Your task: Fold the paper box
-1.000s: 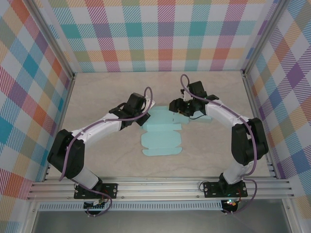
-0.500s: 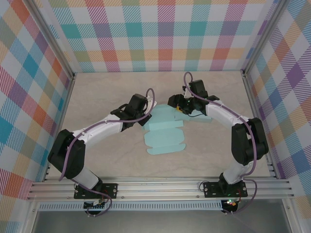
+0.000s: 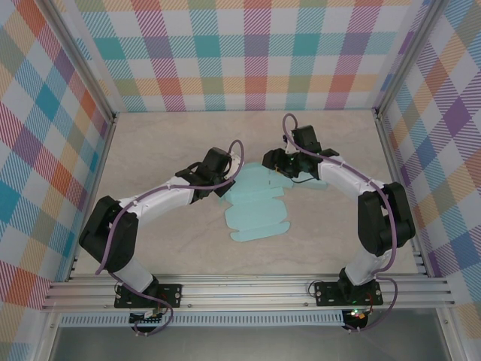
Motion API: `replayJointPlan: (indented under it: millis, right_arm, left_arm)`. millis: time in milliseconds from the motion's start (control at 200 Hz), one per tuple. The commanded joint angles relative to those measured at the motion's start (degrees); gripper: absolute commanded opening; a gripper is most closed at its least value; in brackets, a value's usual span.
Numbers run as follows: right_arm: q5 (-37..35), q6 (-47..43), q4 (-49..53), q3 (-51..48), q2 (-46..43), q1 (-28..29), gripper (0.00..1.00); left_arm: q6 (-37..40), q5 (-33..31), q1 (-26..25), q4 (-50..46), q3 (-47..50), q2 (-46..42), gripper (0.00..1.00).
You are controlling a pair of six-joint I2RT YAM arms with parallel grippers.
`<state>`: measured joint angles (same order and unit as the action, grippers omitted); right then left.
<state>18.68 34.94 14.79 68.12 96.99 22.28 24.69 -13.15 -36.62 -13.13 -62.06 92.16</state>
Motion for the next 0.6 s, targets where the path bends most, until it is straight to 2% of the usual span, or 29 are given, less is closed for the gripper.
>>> replayJointPlan:
  millis: [0,255,300,385,475,595]
  right_arm:
    - [-1.7,-3.8,1.3,-0.6,-0.8,0.4,0.49]
    - [-3.2,-7.3,1.9,0.7,1.6,0.4,0.32]
    - [-3.6,-8.3,1.8,0.8,2.0,0.5,0.28]
    - [-4.5,-10.9,1.7,0.8,2.4,0.7,0.13]
    - [-4.9,-14.6,1.3,0.8,2.7,0.9,0.0]
    - [-5.6,-20.1,1.1,1.2,2.8,1.5,0.0]
  left_arm:
    - [1.2,-0.3,-0.9,-0.7,-1.4,0.6,0.02]
    - [1.5,0.4,-0.9,-1.4,-1.9,0.6,0.04]
    - [1.7,0.4,-0.9,-1.5,-2.2,0.7,0.09]
    - [2.7,0.0,-0.9,-2.3,-3.5,1.1,0.24]
    - [4.6,-0.8,-0.6,-6.9,-6.1,2.0,0.38]
    - [7.4,-0.6,0.7,-9.5,-10.2,2.4,0.46]
